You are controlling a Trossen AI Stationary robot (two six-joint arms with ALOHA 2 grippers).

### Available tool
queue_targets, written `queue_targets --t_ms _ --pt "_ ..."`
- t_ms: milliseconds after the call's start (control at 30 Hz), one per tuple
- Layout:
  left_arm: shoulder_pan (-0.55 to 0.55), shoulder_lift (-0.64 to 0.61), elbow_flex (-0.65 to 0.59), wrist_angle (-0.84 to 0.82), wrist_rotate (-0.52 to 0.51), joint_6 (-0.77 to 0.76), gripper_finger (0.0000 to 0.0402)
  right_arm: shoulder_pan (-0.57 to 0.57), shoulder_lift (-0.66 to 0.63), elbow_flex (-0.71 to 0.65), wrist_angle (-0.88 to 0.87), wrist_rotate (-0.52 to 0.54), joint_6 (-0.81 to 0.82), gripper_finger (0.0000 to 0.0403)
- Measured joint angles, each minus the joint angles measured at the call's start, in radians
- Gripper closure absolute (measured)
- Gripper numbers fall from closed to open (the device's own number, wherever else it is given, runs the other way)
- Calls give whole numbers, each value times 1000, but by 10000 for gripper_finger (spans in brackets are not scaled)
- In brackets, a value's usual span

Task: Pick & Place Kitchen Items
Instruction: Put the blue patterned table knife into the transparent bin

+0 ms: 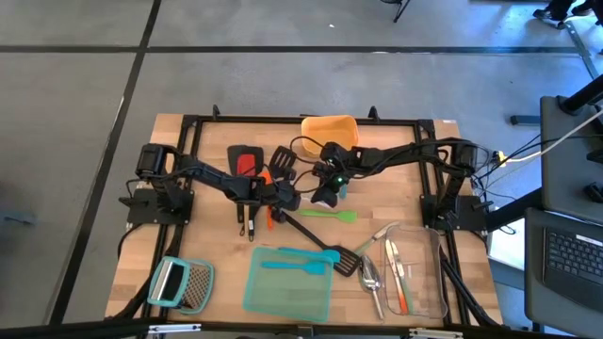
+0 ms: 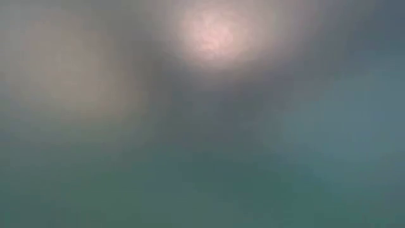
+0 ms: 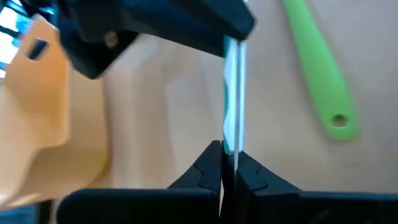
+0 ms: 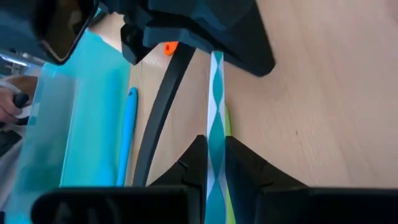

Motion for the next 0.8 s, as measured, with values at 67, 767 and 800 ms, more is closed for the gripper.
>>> queue_targets --t_ms 67,767,800 --pt "2 0 8 -45 33 -51 400 -3 -7 1 9 11 -23 360" --pt "19 0 142 -327 235 -158 400 194 -8 45 -81 395 -458 337" --pt "19 0 142 -327 232 -158 400 196 -8 54 -94 396 -441 333"
